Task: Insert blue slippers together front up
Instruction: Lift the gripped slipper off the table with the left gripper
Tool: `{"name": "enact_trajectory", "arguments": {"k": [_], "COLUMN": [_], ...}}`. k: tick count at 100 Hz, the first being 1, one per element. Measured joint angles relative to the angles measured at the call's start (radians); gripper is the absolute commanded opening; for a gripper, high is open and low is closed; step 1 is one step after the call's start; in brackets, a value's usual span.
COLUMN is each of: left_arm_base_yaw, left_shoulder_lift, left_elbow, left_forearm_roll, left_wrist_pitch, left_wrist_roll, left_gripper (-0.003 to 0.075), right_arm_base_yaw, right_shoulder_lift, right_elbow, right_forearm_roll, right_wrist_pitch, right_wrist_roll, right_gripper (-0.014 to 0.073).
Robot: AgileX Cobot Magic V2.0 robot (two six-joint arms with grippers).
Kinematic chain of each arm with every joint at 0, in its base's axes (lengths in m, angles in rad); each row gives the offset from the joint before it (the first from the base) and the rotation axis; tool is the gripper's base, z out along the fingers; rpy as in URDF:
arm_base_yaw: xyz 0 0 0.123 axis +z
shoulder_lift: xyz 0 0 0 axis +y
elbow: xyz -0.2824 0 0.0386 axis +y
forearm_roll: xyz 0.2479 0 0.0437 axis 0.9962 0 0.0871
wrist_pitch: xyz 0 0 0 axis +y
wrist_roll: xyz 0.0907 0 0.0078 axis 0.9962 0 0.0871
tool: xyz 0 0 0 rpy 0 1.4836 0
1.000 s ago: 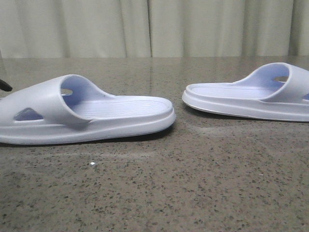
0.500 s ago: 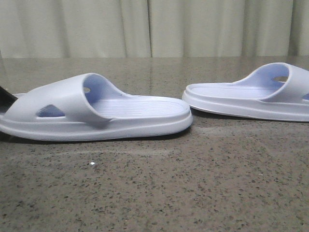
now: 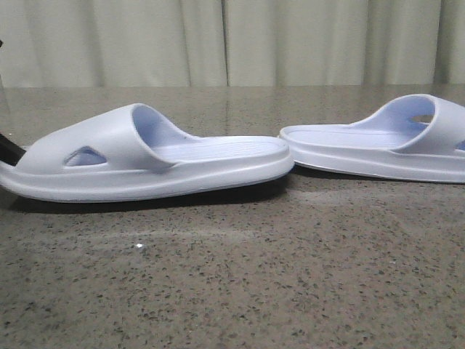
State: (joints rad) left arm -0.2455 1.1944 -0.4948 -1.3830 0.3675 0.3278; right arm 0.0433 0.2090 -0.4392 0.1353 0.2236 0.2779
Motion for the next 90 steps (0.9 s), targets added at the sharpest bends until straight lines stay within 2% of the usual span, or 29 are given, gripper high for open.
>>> {"name": "enact_trajectory", "arguments": {"k": [27,60,90], "left_arm_base_yaw": [0.000,0.000,0.033], "left_shoulder_lift": [-0.166,-0.340,-0.370], "left_elbow": [-0.051,-0.059,-0.059], "left_forearm_roll": [-0.047,-0.059,0.035], "left_wrist_pitch": [0.044,0.097,0.139], "left_wrist_roll": [0.039,0.016,-0.064], "left_gripper": [0.0016,0.0016,0.0016], "right_arm_base_yaw": [0.000,0.000,0.000], "right_shoulder_lift": [0.000,0.000,0.002], "right_elbow": [0.000,0.000,0.000], "right_forearm_roll": [0.000,0.000,0.000], "right_wrist_pitch": [0.000,-0.003,-0.005], "right_wrist_roll": [0.000,0.000,0.000], "right_gripper": [0.0403,0.0403,0.0403]}}
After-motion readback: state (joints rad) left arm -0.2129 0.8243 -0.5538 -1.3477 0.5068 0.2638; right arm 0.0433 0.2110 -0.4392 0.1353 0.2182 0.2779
